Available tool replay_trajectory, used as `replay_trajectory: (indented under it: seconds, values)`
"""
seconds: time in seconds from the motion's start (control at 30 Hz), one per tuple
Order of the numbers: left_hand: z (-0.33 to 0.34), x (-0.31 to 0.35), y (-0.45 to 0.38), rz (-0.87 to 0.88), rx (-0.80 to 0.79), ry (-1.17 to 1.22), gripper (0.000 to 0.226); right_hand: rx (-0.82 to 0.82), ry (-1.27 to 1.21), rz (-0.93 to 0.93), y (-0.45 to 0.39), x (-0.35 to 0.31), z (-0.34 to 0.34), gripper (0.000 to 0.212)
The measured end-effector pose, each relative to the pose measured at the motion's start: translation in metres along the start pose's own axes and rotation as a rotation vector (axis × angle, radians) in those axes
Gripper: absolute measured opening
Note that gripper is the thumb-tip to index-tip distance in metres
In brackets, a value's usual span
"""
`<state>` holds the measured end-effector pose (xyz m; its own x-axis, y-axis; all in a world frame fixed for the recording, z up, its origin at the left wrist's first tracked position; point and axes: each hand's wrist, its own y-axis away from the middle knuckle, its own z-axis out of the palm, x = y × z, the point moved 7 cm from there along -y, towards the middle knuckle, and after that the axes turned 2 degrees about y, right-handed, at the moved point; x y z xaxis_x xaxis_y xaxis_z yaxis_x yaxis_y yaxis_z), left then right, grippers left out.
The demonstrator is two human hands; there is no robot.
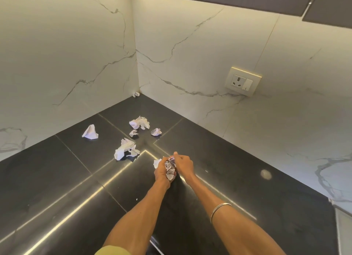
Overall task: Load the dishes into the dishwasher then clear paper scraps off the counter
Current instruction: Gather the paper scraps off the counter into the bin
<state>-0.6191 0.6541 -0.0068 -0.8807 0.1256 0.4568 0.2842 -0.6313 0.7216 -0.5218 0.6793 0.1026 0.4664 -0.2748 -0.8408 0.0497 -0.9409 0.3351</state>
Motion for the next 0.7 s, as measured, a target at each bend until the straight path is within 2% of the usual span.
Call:
replay_trajectory:
  seconds: [0.07, 0.13, 0.3, 0.47, 0.63, 0.7]
  values:
    - [-0.002, 0.002, 0.010, -0.006, -0.005, -0.003, 0.037, 0.042, 0.002, 0.005, 0.005, 0.002, -0.002, 0.042]
    - [-0.001, 0.004, 0.028, -0.012, -0.025, -0.005, 0.029, 0.076, 0.022, 0.016, 0.010, 0.006, -0.003, 0.043]
    - [-0.012, -0.001, 0.047, 0.043, 0.062, 0.016, 0.018, 0.060, 0.076, -0.026, 0.026, 0.015, 0.001, 0.024]
    - [-0.024, 0.000, 0.070, 0.121, 0.144, -0.045, 0.028, 0.102, -0.035, -0.048, 0.050, 0.025, -0.001, 0.009]
    - [-0.045, 0.003, 0.094, 0.196, 0.185, 0.010, 0.040, 0.030, -0.188, -0.015, 0.072, 0.039, 0.011, 0.014]
    - [-0.054, -0.001, 0.110, 0.194, 0.187, 0.046, 0.033, -0.008, -0.203, -0.023, 0.083, 0.047, 0.018, 0.016]
